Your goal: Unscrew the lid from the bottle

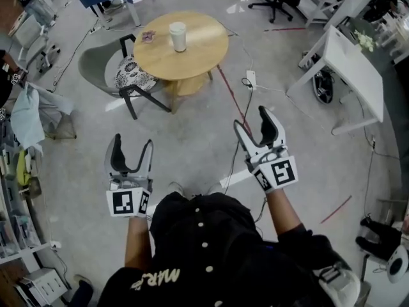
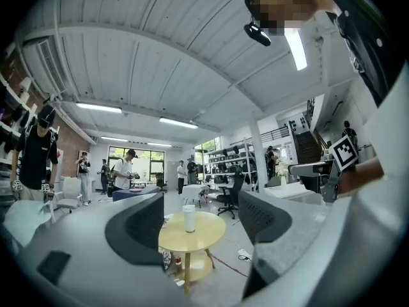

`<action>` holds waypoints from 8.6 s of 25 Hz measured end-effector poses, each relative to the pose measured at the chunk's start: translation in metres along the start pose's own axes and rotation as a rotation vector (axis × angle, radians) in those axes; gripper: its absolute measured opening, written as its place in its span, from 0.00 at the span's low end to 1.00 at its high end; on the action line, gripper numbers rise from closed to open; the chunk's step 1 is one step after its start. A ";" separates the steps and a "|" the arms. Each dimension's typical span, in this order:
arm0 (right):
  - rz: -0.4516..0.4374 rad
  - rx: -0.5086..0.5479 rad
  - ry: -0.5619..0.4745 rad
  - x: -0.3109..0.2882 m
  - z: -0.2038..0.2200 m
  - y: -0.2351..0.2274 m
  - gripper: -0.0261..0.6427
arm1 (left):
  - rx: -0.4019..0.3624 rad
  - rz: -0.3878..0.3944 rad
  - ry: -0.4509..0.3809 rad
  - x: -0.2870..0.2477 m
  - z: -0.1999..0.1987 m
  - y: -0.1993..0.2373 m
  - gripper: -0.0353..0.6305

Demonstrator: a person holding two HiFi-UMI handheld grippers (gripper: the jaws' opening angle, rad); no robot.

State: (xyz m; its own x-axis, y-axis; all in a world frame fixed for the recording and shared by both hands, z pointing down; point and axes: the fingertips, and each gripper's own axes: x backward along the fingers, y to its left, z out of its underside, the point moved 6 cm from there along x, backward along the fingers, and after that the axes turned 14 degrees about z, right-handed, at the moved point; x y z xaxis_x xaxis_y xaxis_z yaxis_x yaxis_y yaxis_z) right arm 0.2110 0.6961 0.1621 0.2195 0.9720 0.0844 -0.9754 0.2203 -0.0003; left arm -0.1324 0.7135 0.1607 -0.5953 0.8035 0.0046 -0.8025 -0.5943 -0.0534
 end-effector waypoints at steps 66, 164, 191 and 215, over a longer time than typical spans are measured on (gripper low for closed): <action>-0.001 -0.014 0.029 -0.461 0.042 -0.114 0.47 | 0.031 0.029 0.054 -0.385 0.033 0.274 0.58; -0.677 0.155 0.418 -0.680 0.285 0.013 0.77 | -0.011 0.810 0.490 -0.626 0.376 0.302 0.59; -0.991 0.179 0.411 -0.689 0.282 0.006 0.74 | -0.020 0.822 0.485 -0.626 0.377 0.303 0.59; -1.186 0.265 0.373 -0.692 0.296 0.016 0.72 | -0.022 0.849 0.448 -0.626 0.379 0.304 0.59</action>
State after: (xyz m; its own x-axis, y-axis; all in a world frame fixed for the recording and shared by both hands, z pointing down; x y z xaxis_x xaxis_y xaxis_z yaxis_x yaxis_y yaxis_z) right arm 0.0378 0.0028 0.3990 0.9069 0.1641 -0.3881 -0.1420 0.9862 0.0850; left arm -0.0189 0.0169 0.5198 -0.9036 0.0464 -0.4258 -0.1066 -0.9872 0.1185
